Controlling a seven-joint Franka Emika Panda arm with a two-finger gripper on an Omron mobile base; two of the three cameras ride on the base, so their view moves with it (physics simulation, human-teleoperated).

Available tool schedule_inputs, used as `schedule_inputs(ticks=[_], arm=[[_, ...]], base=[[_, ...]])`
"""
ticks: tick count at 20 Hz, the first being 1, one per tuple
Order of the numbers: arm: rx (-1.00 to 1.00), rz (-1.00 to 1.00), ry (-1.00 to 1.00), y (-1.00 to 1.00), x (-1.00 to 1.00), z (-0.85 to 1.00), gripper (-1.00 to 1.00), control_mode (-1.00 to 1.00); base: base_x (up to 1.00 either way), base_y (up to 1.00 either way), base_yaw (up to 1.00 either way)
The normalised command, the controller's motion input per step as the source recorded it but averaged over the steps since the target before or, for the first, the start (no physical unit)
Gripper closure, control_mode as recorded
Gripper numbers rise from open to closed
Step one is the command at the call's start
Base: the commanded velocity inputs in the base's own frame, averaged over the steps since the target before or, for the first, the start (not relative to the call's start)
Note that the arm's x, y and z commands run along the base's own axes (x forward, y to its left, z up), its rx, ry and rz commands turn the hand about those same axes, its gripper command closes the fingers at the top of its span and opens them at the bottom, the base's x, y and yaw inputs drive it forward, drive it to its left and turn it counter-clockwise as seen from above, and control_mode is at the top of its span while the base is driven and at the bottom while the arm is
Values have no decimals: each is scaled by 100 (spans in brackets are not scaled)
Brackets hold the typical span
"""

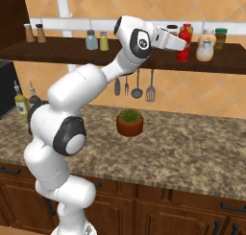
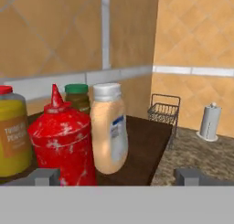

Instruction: Put the shaker and condiment bottle from the counter next to their counterparts in the cabinet.

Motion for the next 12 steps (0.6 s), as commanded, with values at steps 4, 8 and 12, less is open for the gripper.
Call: schedule_inputs(ticks=[4,8,12], arm=[[0,23,3,40,29,3,-100,-100],[0,18,0,43,-44,45,-100,-100],[0,17,0,68,-52,54,-100,-100]], base=[[0,0,0],[0,0,0],[0,0,0]])
